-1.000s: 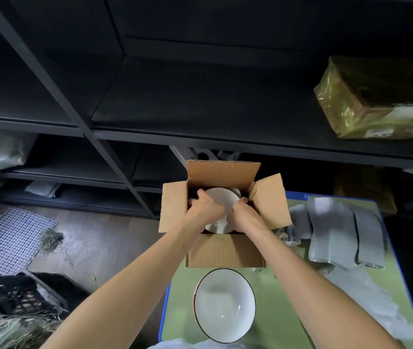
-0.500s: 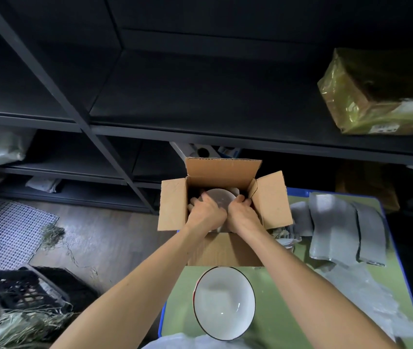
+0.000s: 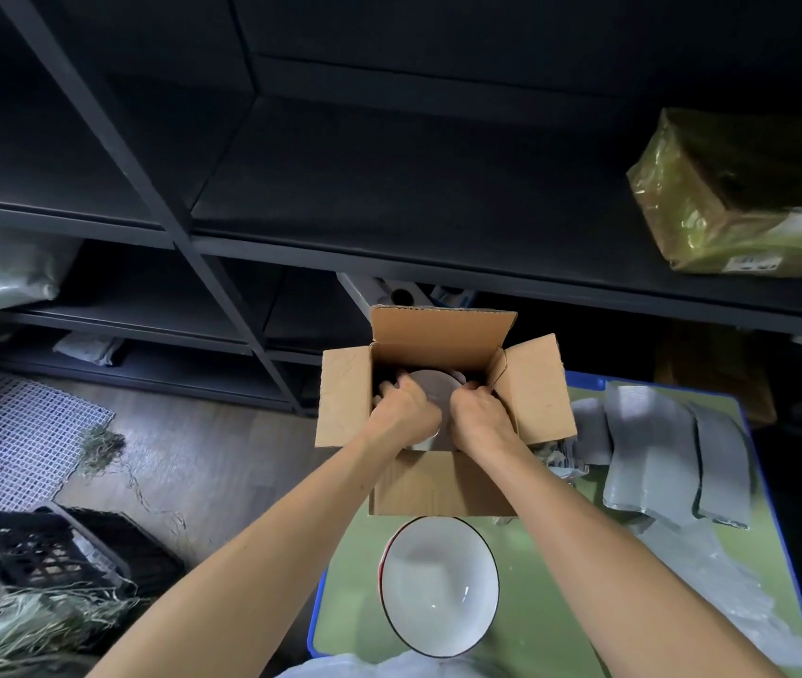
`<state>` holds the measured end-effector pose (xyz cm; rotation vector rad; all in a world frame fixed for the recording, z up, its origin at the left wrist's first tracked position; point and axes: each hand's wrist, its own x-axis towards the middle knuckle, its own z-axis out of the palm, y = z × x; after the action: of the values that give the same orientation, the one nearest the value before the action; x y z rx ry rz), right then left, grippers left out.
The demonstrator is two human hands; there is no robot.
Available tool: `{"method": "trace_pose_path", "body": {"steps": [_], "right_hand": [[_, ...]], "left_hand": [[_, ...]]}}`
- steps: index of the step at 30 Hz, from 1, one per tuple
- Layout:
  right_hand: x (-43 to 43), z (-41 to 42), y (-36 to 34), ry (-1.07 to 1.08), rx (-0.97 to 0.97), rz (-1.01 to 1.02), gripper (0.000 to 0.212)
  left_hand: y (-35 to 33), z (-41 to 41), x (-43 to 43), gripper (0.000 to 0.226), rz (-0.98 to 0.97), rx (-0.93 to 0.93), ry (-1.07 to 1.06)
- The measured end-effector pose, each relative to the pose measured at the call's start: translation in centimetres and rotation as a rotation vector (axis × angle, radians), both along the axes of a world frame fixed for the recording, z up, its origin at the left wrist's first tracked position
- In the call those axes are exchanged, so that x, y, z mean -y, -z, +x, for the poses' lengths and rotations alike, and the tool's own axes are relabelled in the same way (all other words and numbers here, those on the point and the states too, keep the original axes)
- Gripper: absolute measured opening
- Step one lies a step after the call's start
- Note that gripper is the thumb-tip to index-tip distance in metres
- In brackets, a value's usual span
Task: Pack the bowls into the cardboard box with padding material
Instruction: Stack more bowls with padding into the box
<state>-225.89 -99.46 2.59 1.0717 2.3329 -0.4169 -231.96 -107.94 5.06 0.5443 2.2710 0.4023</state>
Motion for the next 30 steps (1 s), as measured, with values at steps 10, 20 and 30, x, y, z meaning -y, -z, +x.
{"method": "trace_pose_path", "body": {"steps": [10, 20, 30], "right_hand": [[1.6, 0.2, -1.7, -0.032, -0.076, 0.026, 0.099], [3.6, -3.4, 0.5, 0.053, 0.124, 0.049, 0.136], [3.2, -3.5, 0.9, -0.07, 0.201, 0.143, 0.128]], "left_hand": [[-0.8, -2.0, 7.1, 0.027, 0.242, -0.644, 0.161], [0.9, -1.8, 7.8, 0.052, 0.32, -0.444, 0.103], [0.7, -1.6, 7.8, 0.063, 0.35, -0.414, 0.09]]}}
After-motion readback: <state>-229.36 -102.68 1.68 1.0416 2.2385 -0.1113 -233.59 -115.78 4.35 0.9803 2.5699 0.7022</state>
